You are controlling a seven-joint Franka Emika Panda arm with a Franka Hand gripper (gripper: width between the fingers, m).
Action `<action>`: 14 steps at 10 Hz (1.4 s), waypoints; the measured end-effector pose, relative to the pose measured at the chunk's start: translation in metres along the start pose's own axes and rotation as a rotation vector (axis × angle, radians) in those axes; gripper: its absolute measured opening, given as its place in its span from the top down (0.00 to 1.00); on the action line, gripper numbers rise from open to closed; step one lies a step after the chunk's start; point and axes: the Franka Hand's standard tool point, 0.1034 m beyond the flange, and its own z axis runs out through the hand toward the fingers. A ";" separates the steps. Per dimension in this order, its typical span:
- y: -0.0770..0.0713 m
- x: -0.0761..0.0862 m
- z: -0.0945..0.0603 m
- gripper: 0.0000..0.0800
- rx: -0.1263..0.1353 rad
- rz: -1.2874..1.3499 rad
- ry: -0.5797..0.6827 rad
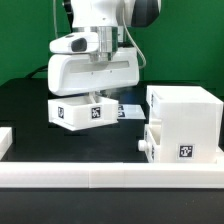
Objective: Assemble drawer
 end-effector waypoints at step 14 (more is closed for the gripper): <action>0.024 0.028 -0.007 0.95 0.012 -0.741 -0.054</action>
Offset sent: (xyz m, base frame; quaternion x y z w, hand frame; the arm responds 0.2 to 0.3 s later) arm 0.0176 0.0004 0.0033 -0.0027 0.0097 -0.2052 0.9787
